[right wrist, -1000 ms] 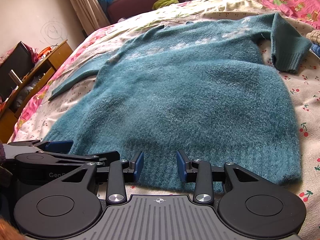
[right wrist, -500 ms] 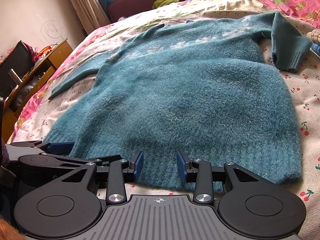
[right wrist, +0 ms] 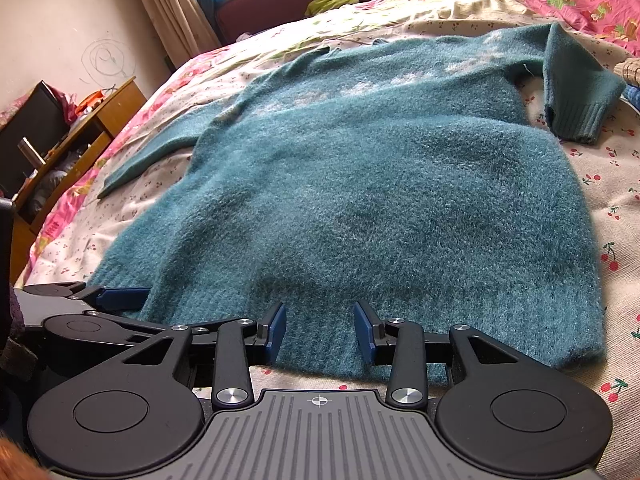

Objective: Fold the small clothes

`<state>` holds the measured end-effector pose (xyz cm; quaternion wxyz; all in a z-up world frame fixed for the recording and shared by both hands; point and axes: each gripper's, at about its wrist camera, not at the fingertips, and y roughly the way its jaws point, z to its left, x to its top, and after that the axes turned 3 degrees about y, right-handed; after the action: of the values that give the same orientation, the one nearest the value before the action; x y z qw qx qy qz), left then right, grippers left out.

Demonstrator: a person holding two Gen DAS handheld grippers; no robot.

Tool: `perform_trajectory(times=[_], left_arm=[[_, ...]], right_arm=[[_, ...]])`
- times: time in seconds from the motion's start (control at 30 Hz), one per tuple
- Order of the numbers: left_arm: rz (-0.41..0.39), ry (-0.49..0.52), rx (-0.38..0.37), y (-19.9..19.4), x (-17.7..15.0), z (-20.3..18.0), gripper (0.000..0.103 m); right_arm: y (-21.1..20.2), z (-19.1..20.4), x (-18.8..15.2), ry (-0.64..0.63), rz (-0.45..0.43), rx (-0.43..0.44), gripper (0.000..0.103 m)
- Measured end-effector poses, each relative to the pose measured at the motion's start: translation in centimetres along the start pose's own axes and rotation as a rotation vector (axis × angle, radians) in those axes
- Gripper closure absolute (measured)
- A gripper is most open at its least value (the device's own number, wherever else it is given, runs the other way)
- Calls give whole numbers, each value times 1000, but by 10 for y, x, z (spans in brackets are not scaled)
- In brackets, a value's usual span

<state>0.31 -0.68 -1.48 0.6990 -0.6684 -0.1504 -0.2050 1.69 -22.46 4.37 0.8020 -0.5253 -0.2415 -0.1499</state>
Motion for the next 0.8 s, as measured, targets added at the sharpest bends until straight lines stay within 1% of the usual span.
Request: perform_trajectory(times=[0.17,0.4,0.63,0.8], left_arm=[[-13,-9,2,-3,-1,2,0],[-59,-62,-5,-15,-2,10,0],[-82,-60,9,-21,-2,8,0],[-97,-79,16,-24,-3,11,0]], right_arm=[[-1,-2,3,-2,0,3,63],[-6,-1,5,-8,-11,-11,63],[-8,-2,5,-4,-17,-25,63],[-7,-1,6,-4,-14,-34,63]])
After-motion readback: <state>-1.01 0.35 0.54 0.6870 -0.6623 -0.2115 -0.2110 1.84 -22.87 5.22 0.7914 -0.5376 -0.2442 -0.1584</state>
